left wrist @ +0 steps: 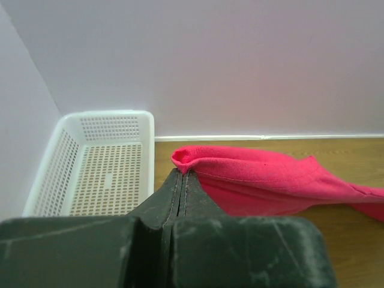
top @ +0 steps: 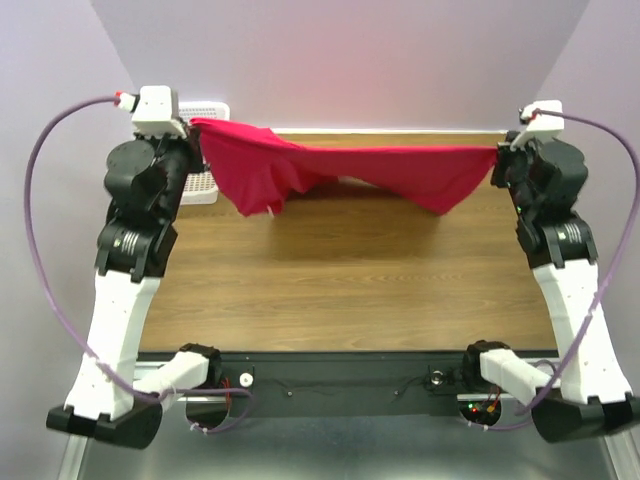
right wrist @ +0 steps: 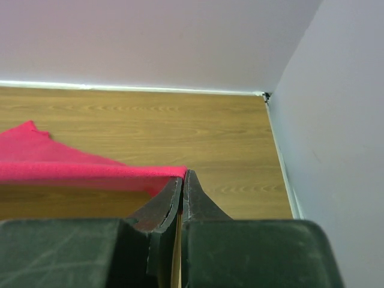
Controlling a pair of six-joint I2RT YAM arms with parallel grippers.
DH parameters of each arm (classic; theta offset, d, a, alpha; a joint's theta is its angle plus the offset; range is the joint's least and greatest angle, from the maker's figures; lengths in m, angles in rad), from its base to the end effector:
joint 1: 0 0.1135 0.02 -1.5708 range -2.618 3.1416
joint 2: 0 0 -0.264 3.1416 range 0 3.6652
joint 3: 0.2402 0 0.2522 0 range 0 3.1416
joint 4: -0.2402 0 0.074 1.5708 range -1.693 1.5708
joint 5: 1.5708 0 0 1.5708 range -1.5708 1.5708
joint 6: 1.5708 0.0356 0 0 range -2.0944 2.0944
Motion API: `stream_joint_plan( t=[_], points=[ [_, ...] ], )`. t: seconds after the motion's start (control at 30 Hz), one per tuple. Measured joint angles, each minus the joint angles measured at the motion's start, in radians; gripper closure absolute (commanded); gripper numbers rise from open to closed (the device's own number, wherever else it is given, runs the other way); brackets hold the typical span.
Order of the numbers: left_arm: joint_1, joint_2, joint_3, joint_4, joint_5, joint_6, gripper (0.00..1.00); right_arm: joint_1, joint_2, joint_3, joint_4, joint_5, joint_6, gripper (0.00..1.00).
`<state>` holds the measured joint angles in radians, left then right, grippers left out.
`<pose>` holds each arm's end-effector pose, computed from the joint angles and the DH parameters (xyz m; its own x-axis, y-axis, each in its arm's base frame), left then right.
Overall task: Fold and stack the t-shirts
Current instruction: Flatten the tshirt out
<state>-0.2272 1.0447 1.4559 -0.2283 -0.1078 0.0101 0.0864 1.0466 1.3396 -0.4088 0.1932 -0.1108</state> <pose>0.1914 -0.0403 0.5146 0.1784 -0.0309 -0.9835 0.1191 0.9928 -0.0096 0.2131 0.0116 0.4577 -0.1260 -0.1198 -0.9848 0.0920 0.9870 -0.1319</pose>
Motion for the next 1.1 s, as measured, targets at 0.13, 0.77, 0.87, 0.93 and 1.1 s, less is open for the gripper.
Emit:
stream_joint_plan(
  t=[0.13,0.77,0.87,0.93,1.1],
  points=[
    [0.0,-0.089,0.027,-0.043,-0.001,-0.014,1.0,0.0,-0.107,-0.008,-0.019,-0.02,0.008,0.99],
    [0.0,-0.077,0.388,-0.045,0.068,0.024,1.0,0.0,-0.144,0.183,0.056,-0.09,-0.024,0.99],
    [0.0,0.024,0.264,-0.008,0.051,0.057,1.0,0.0,-0.05,0.129,0.052,-0.084,-0.024,0.99],
    [0.0,0.123,0.156,0.04,0.032,0.082,1.0,0.0,0.0,0.105,0.05,-0.081,-0.024,0.99],
    [0.0,0.468,0.014,0.115,-0.004,0.132,1.0,0.0,0.319,0.063,0.05,-0.076,-0.034,0.99]
  ],
)
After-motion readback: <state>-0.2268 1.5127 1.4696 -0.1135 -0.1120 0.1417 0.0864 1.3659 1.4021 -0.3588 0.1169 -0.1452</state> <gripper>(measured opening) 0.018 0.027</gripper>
